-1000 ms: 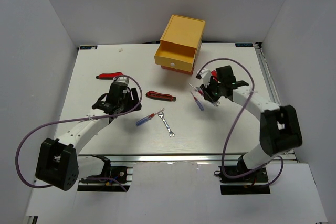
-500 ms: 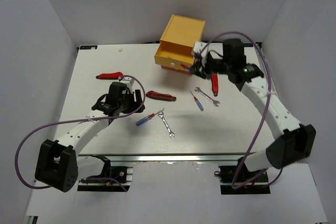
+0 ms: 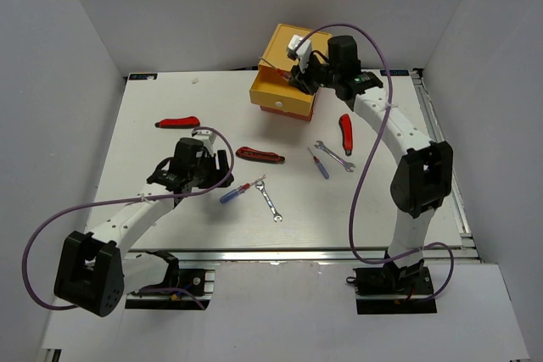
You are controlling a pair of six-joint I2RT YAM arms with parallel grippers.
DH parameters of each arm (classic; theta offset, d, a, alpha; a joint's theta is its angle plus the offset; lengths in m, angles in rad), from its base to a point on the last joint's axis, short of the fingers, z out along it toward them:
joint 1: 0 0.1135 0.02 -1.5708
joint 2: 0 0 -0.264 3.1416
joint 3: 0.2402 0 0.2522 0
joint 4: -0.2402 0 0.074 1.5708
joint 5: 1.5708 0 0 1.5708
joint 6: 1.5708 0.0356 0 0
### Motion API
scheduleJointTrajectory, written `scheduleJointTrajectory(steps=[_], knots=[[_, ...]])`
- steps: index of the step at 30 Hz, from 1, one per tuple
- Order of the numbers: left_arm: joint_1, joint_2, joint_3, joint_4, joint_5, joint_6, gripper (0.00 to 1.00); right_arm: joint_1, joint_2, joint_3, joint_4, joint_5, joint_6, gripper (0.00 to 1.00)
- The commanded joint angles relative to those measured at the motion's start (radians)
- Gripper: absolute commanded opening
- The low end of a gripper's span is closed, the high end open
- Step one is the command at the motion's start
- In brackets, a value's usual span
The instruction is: Sort the tools into containers
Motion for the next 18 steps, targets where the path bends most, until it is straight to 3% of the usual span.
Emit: scheduleJointTrajectory(steps=[1,6,7,8,11,12,18], knots=[[0.000,-0.049,-0.015,0.005,0.002,-0.006,0.77,0.006,0.000,0.076,0.037,0.025,-0.030,0.00],[0.000,-0.050,-0.025,0.009,0.003,-0.012,0.77,0.028,0.012,0.053,0.023,0.060,-0.081,0.00],[-0.001,-0.049,-0.023,0.009,0.003,-0.012,0.77,0.033,0.012,0.044,0.039,0.080,-0.098,0.04],[-0.001,-0.047,-0.022,0.009,0.003,-0.012,0.77,0.036,0.012,0.030,0.048,0.124,-0.104,0.15],[-0.001,-0.043,-0.015,0.005,0.001,-0.011,0.77,0.042,0.011,0.024,0.071,0.190,-0.115,0.24],[-0.001,-0.043,-0.015,0.005,0.000,-0.009,0.77,0.044,0.004,0.013,0.077,0.203,-0.116,0.37],[0.000,-0.038,-0.015,0.002,0.001,0.000,0.77,0.045,-0.014,-0.015,0.123,0.264,-0.132,0.60]])
